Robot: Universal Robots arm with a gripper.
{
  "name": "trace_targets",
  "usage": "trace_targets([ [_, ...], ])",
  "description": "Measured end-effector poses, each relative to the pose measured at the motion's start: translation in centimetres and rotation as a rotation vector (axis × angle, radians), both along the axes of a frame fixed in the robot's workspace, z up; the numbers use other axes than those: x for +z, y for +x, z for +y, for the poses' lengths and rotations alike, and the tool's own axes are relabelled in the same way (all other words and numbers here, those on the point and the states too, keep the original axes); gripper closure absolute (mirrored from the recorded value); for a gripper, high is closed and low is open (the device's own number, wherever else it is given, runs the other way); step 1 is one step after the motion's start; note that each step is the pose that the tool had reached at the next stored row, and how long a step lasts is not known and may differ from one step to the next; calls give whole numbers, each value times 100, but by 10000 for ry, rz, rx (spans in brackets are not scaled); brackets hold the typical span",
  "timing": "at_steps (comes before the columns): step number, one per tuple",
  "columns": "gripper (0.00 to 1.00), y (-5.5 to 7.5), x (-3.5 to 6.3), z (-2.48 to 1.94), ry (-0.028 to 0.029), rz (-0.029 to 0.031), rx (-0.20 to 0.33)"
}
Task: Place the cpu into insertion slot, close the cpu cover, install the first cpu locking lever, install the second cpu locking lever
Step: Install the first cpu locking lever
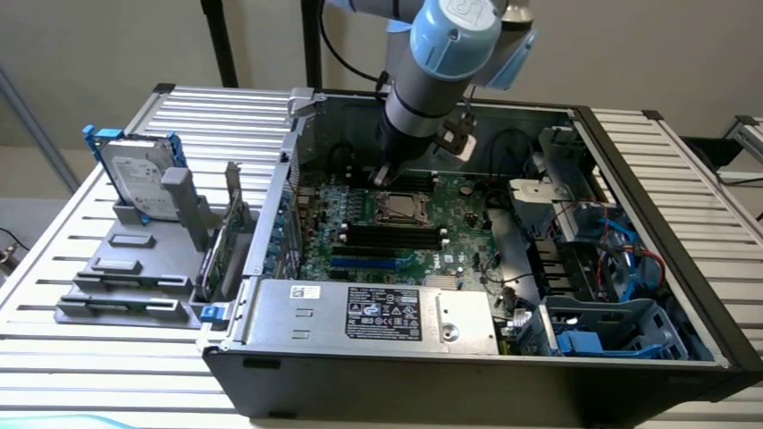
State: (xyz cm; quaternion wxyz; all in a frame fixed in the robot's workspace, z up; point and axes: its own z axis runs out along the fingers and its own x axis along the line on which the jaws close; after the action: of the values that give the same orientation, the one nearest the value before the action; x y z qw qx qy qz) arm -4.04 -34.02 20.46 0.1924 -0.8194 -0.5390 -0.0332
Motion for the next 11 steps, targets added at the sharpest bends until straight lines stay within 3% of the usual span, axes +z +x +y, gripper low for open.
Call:
trace_targets([
  [3, 89, 0, -21, 13, -89, -1, -19],
  [11, 89, 9, -40, 60, -430, 13, -89],
])
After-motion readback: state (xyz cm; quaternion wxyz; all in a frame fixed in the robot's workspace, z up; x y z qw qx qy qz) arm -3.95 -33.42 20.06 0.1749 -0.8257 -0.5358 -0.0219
